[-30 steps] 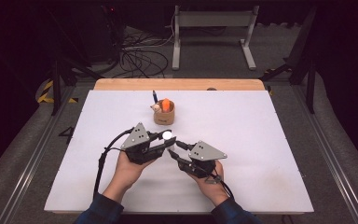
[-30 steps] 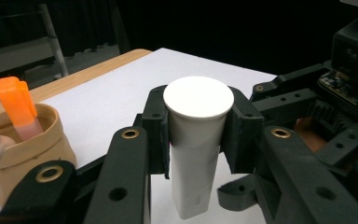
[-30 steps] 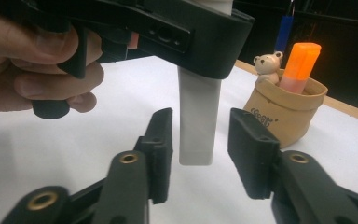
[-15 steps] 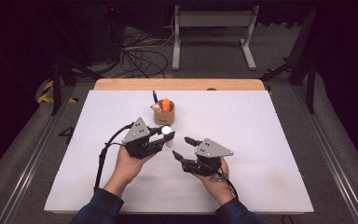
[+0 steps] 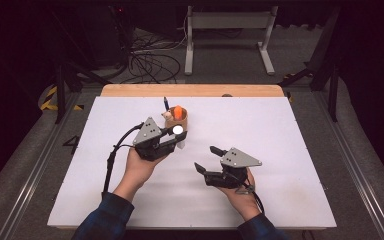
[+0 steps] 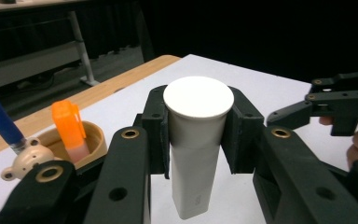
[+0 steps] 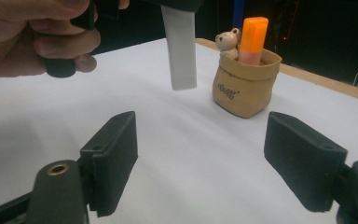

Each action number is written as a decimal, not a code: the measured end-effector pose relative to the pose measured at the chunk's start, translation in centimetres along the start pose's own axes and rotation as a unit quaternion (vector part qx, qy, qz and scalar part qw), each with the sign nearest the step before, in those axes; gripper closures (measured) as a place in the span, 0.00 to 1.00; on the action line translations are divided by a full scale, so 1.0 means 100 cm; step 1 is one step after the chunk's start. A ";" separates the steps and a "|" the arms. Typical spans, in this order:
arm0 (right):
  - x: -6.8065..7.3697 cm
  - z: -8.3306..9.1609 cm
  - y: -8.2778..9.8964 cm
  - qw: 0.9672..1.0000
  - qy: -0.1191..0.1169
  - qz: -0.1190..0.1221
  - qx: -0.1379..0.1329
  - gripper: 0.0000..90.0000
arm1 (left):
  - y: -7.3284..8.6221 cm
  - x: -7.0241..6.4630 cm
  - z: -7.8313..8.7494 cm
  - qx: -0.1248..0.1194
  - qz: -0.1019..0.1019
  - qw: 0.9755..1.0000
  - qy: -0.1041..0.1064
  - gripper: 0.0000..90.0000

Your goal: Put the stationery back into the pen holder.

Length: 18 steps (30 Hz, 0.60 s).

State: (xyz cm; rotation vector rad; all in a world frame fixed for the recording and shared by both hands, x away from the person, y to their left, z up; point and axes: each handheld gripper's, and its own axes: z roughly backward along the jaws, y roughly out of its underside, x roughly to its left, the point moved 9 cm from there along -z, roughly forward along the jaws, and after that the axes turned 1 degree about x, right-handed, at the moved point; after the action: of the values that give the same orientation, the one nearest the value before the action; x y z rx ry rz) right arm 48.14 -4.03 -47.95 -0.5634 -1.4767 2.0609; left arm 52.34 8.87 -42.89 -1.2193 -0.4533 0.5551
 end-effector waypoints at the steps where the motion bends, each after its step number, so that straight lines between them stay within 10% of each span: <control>1: -0.001 0.001 0.001 1.000 0.002 -0.001 0.001 0.28 | -0.001 0.001 -0.001 -0.001 -0.001 1.000 -0.002 0.74; 18: -0.017 0.017 0.009 1.000 0.018 -0.010 0.004 0.22 | -0.020 0.020 -0.009 -0.015 -0.001 1.000 -0.025 0.74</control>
State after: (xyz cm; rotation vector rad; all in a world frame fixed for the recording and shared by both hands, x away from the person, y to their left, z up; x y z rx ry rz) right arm 48.25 -6.57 -48.19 -0.5774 -1.4473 2.0303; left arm 54.76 9.00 -41.16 -1.2353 -0.5064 0.5786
